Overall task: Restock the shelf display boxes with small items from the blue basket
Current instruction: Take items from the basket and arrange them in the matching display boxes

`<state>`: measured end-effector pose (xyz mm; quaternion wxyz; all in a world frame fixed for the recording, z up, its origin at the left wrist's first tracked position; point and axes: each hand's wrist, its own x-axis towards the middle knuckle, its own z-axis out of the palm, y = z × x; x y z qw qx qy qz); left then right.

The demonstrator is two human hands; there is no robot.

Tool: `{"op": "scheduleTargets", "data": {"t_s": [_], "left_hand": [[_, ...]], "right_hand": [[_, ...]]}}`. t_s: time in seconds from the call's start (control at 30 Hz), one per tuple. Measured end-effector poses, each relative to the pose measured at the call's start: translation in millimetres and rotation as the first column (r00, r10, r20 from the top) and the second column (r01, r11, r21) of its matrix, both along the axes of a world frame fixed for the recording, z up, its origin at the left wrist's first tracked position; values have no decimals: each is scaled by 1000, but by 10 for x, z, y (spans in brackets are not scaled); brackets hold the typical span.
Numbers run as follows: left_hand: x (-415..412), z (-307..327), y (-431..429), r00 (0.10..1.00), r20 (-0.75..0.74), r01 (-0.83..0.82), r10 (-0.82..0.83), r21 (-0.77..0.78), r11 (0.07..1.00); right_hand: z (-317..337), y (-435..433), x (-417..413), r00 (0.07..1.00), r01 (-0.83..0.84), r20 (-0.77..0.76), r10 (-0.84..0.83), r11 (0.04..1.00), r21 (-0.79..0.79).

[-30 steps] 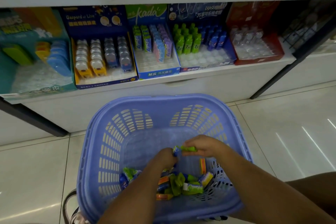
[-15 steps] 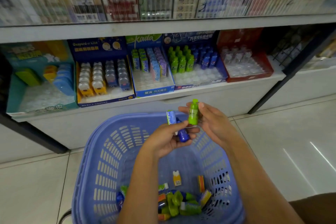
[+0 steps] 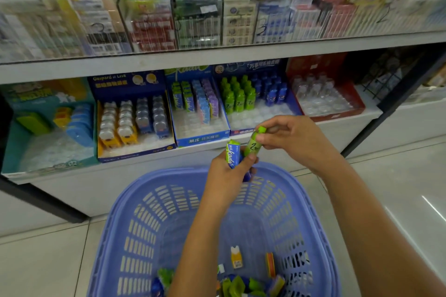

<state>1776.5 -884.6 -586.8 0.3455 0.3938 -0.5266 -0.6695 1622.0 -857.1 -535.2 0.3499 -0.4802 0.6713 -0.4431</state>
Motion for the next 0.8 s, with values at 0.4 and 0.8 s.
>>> {"op": "scheduleTargets", "data": {"t_s": [0.4,0.8], "left_hand": [[93,-210,-148,997,68,-51,40,162,985],[199,-287,-246,999,-45,-13,23,208,978]], "right_hand": [[-148,-1127,-383,909,-34,-416,-4,996,-83],[-197,-1330,-198,842,-129,-509,178,983,129]]}}
